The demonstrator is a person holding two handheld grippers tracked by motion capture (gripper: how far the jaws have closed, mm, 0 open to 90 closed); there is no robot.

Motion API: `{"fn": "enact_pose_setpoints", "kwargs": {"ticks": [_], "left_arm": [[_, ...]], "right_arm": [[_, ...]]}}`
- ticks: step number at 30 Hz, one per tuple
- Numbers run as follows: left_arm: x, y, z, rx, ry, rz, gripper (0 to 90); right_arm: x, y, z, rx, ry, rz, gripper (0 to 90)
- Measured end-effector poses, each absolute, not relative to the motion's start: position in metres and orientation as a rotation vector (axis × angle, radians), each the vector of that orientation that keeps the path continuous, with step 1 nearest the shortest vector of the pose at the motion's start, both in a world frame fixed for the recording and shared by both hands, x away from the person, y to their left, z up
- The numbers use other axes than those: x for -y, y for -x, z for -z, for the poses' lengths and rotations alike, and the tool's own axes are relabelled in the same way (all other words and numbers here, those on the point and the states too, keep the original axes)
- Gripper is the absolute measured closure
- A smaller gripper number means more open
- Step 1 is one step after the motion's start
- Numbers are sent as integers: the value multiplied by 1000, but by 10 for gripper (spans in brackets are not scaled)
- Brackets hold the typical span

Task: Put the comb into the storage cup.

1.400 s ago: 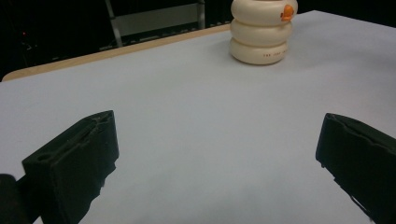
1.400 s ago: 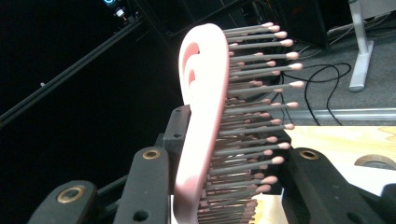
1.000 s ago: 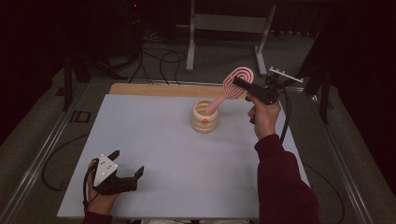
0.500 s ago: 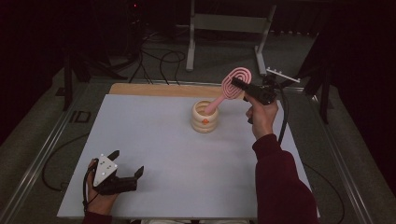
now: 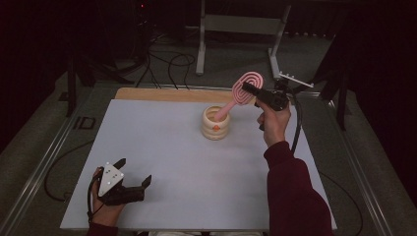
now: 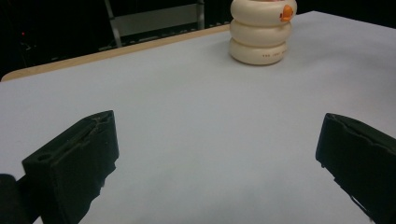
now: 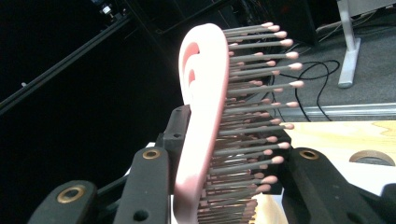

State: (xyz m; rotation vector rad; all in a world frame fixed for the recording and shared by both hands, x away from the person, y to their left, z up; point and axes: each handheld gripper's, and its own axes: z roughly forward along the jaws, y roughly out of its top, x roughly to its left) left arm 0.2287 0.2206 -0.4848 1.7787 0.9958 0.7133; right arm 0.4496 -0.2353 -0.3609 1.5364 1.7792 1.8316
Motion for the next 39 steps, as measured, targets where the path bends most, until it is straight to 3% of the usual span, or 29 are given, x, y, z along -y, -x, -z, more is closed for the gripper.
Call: {"fn": "enact_pose_setpoints", "kwargs": {"ticks": [39], "left_arm": [[-221,-228,485,-994,-1776,-713,0]], "right_arm": [[218,-455,387,-1808,-1579,-1787,642]]}}
